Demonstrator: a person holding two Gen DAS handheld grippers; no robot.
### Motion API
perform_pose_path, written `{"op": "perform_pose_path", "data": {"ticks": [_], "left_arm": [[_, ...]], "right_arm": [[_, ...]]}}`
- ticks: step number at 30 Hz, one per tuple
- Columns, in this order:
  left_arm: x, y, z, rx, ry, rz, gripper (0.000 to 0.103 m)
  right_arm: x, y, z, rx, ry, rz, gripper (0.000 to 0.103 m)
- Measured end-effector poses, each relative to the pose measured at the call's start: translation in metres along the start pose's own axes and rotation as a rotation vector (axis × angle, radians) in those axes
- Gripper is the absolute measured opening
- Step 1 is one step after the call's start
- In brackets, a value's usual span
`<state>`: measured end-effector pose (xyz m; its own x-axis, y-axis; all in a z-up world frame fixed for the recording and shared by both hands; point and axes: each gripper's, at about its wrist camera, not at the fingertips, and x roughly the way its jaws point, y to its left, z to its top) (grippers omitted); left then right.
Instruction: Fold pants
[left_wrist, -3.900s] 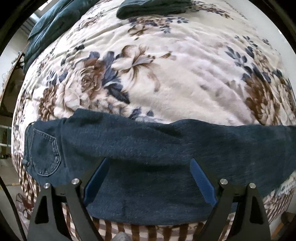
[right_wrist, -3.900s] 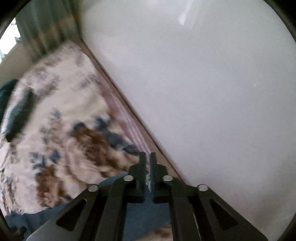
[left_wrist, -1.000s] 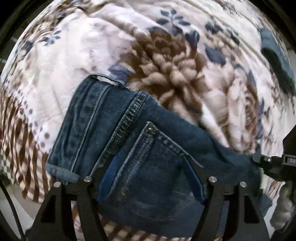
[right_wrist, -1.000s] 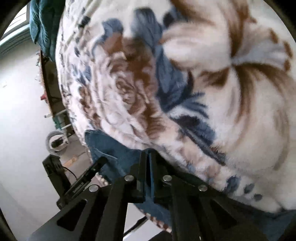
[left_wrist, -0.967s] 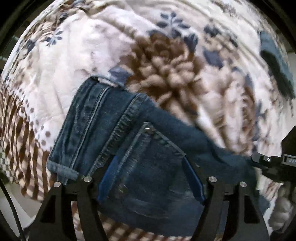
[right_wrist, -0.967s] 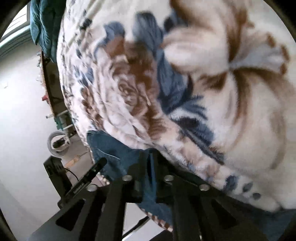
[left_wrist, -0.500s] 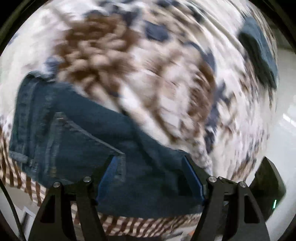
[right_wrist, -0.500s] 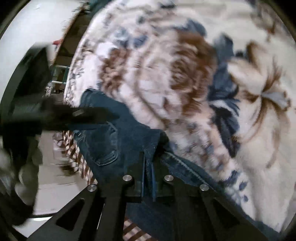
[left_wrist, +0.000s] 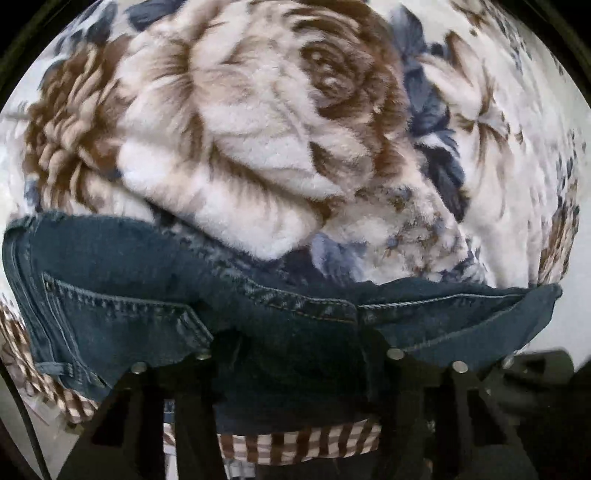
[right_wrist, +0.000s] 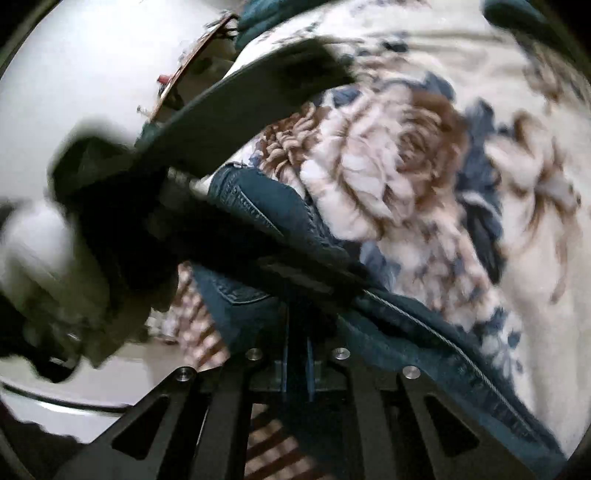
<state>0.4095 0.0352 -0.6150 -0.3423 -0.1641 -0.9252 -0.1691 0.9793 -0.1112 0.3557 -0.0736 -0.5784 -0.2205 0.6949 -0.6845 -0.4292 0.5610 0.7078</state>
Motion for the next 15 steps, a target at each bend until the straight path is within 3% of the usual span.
{"op": "perform_pose_path", "data": {"ticks": [1, 2, 3, 4, 10, 12, 15], "left_arm": [[-0.002, 0.003, -0.003, -0.020, -0.011, -0.021, 0.044], [-0.005, 0.007, -0.005, -0.048, -0.023, -0.046, 0.044], [-0.006, 0.011, -0.007, -0.067, -0.027, -0.064, 0.044], [-0.008, 0.013, -0.008, -0.083, -0.032, -0.081, 0.044], [-0.010, 0.028, -0.029, -0.130, -0.068, -0.131, 0.044], [-0.009, 0.028, -0.033, -0.135, -0.079, -0.162, 0.043], [-0.014, 0.029, -0.048, -0.145, -0.092, -0.221, 0.044]], "right_arm": [[-0.008, -0.013, 0.002, 0.061, -0.004, 0.062, 0.012], [-0.015, -0.026, 0.001, 0.123, 0.000, 0.114, 0.020], [-0.020, -0.042, 0.001, 0.203, 0.009, 0.167, 0.037], [-0.021, -0.053, 0.000, 0.261, 0.020, 0.183, 0.043], [-0.012, -0.093, 0.000, 0.503, 0.072, 0.311, 0.045], [0.006, -0.103, 0.002, 0.588, 0.138, 0.402, 0.056], [0.042, -0.111, 0.002, 0.681, 0.244, 0.490, 0.065]]}}
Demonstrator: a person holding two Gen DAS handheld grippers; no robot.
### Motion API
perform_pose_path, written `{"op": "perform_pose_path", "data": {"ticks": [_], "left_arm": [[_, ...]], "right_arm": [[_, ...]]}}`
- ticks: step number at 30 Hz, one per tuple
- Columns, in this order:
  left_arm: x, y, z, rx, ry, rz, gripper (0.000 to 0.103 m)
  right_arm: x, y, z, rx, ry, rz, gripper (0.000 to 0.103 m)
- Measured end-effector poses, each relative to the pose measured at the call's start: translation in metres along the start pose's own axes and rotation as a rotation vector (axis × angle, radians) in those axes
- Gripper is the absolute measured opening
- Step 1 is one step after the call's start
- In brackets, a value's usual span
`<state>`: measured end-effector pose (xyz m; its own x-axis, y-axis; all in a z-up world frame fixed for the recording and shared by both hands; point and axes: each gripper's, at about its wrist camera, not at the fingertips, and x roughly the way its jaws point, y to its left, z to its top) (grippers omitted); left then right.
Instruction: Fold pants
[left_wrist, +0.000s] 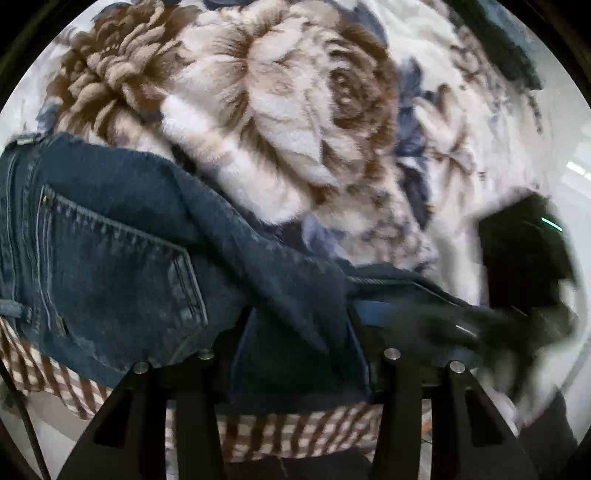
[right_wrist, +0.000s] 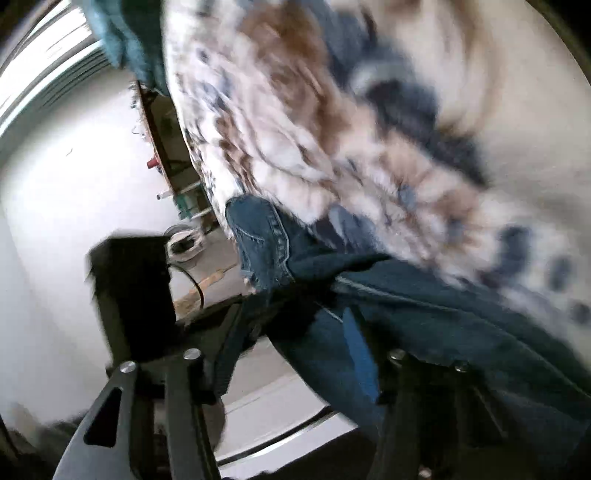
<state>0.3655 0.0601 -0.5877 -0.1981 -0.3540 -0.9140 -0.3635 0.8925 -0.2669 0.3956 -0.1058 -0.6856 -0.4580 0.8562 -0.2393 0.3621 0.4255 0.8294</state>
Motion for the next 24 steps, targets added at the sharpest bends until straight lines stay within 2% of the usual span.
{"op": "perform_pose_path", "data": {"ticks": [1, 4, 5, 6, 7, 10, 11, 12, 14, 15, 16, 18, 19, 21, 23, 24], "left_arm": [[-0.007, 0.002, -0.005, -0.005, -0.017, -0.016, 0.044], [-0.030, 0.012, -0.015, -0.020, -0.089, -0.048, 0.049], [-0.037, 0.018, -0.017, -0.028, -0.118, -0.046, 0.053], [-0.041, 0.024, -0.017, -0.036, -0.141, -0.036, 0.053], [-0.042, 0.031, -0.016, -0.050, -0.157, -0.021, 0.054], [-0.034, 0.067, -0.006, -0.122, -0.181, 0.028, 0.054], [-0.029, 0.080, -0.003, -0.146, -0.187, 0.055, 0.054], [-0.026, 0.089, -0.001, -0.162, -0.186, 0.070, 0.053], [-0.018, 0.107, 0.000, -0.199, -0.177, 0.054, 0.053], [-0.017, 0.112, -0.003, -0.199, -0.177, 0.049, 0.053], [-0.017, 0.112, -0.004, -0.189, -0.181, 0.049, 0.053], [-0.013, 0.105, -0.003, -0.154, -0.183, 0.075, 0.053], [-0.009, 0.098, -0.002, -0.133, -0.183, 0.095, 0.053], [-0.002, 0.084, 0.000, -0.108, -0.183, 0.122, 0.053], [0.001, 0.081, 0.000, -0.104, -0.182, 0.130, 0.053], [0.003, 0.079, 0.000, -0.109, -0.180, 0.121, 0.053]], "right_arm": [[0.011, -0.006, 0.008, 0.032, 0.041, 0.021, 0.067], [0.027, -0.012, 0.029, 0.066, 0.068, 0.009, 0.067], [0.029, -0.014, 0.037, 0.091, 0.065, 0.035, 0.070], [0.032, -0.015, 0.045, 0.119, 0.058, 0.082, 0.079], [0.034, -0.015, 0.048, 0.125, 0.054, 0.088, 0.081], [0.049, -0.008, 0.061, 0.115, 0.047, 0.003, 0.083], [0.052, -0.001, 0.061, 0.091, 0.053, -0.026, 0.082], [0.051, 0.005, 0.059, 0.065, 0.050, -0.037, 0.072], [0.043, 0.019, 0.051, 0.004, 0.056, 0.000, 0.060], [0.040, 0.022, 0.049, -0.016, 0.056, 0.010, 0.060], [0.036, 0.026, 0.047, -0.045, 0.062, -0.018, 0.060], [0.038, 0.026, 0.052, -0.072, 0.069, -0.166, 0.060], [0.044, 0.024, 0.056, -0.059, 0.078, -0.184, 0.061], [0.061, 0.014, 0.067, -0.015, 0.092, -0.184, 0.077], [0.076, 0.019, 0.072, -0.010, 0.096, -0.175, 0.076], [0.077, 0.024, 0.073, -0.020, 0.090, -0.188, 0.064]]}}
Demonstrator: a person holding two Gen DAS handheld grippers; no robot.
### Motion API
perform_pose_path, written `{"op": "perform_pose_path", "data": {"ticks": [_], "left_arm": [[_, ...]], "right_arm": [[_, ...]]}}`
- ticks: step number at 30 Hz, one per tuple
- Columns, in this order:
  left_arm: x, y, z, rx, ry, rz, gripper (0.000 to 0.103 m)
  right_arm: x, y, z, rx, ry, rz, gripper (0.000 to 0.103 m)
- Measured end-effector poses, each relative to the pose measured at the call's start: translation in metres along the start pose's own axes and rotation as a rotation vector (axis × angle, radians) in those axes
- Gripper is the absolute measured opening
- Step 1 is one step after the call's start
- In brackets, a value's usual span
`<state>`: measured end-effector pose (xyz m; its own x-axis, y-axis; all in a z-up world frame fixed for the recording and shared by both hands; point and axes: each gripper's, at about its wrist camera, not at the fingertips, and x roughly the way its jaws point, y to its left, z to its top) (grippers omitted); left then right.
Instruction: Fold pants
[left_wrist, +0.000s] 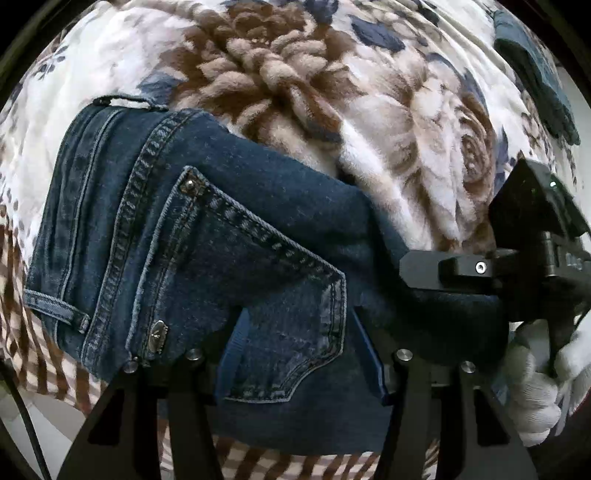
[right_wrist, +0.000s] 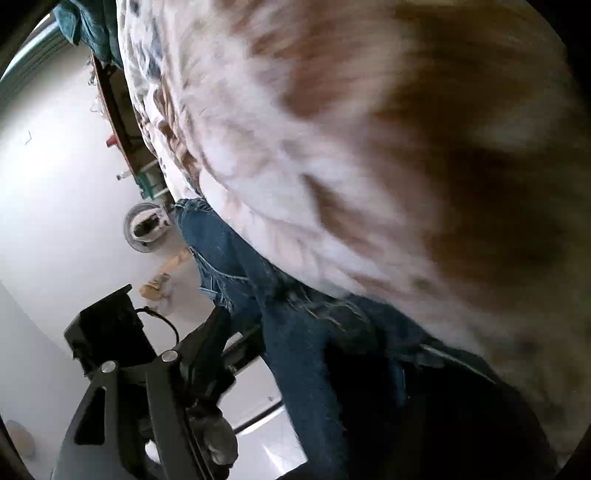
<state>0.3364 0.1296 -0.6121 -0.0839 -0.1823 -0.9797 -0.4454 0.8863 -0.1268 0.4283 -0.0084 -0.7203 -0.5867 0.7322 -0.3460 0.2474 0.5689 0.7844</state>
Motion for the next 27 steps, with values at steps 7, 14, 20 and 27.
{"op": "perform_pose_path", "data": {"ticks": [7, 14, 20, 27], "left_arm": [[-0.002, 0.022, -0.009, -0.003, -0.001, -0.048, 0.053], [-0.003, 0.015, -0.009, 0.017, -0.002, -0.030, 0.053], [0.005, 0.021, -0.005, 0.008, 0.012, -0.048, 0.053], [0.000, 0.022, -0.013, -0.001, 0.015, -0.037, 0.053]], "right_arm": [[-0.073, -0.010, -0.032, 0.055, -0.232, 0.186, 0.025], [-0.032, -0.019, -0.011, 0.083, -0.103, 0.178, 0.046], [-0.061, -0.003, -0.007, 0.116, -0.220, 0.092, 0.018], [-0.164, -0.001, -0.060, 0.004, -0.427, -0.036, 0.020]]}}
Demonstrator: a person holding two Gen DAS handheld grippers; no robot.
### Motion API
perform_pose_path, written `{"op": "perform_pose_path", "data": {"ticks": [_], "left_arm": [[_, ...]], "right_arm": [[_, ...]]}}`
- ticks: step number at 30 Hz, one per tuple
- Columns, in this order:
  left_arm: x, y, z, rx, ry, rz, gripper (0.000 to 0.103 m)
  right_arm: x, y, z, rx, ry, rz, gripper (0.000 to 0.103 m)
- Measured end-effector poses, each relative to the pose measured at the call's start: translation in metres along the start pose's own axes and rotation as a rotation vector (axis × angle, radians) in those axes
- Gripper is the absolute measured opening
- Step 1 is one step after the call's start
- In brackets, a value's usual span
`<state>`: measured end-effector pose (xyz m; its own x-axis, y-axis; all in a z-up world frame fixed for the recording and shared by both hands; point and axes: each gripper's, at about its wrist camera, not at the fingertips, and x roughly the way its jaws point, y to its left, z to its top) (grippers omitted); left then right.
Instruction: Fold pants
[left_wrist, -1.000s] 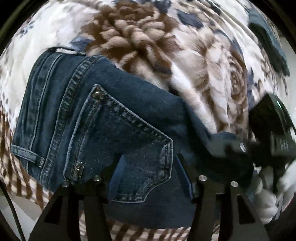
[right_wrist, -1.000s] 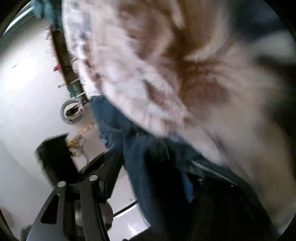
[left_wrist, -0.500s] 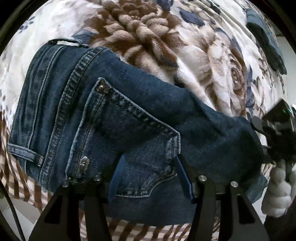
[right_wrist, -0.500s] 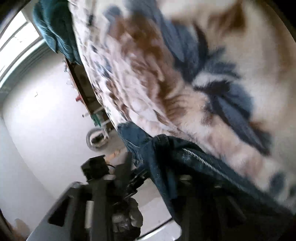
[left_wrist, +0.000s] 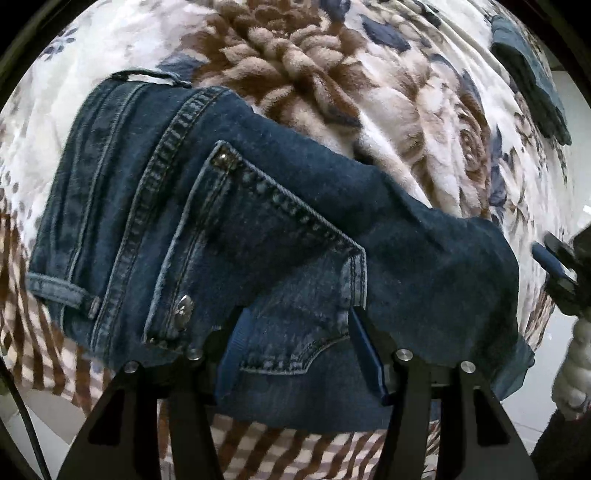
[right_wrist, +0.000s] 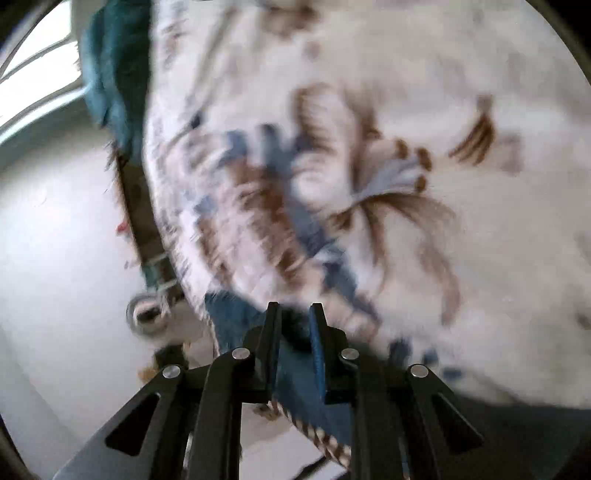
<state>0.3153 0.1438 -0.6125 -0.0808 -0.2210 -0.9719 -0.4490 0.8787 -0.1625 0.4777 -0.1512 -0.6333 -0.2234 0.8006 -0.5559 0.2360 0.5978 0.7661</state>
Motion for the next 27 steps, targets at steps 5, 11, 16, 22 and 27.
{"op": "perform_pose_path", "data": {"ticks": [5, 11, 16, 22, 27], "left_arm": [[-0.003, -0.003, -0.007, -0.012, 0.005, 0.017, 0.053], [-0.015, -0.007, -0.011, -0.024, 0.004, 0.006, 0.053], [-0.037, -0.031, -0.016, -0.013, -0.020, -0.079, 0.053], [-0.022, -0.078, 0.000, 0.052, -0.012, -0.082, 0.054], [-0.005, -0.092, 0.007, 0.074, 0.003, -0.027, 0.054]], "right_arm": [[0.039, 0.027, -0.030, -0.152, 0.193, -0.114, 0.025], [0.016, -0.008, -0.042, -0.079, 0.061, -0.389, 0.008], [-0.048, -0.006, -0.056, -0.186, -0.071, -0.570, 0.068], [-0.051, -0.082, -0.061, -0.186, 0.074, -0.483, 0.034], [-0.068, -0.086, -0.068, -0.158, -0.065, -0.627, 0.000]]}}
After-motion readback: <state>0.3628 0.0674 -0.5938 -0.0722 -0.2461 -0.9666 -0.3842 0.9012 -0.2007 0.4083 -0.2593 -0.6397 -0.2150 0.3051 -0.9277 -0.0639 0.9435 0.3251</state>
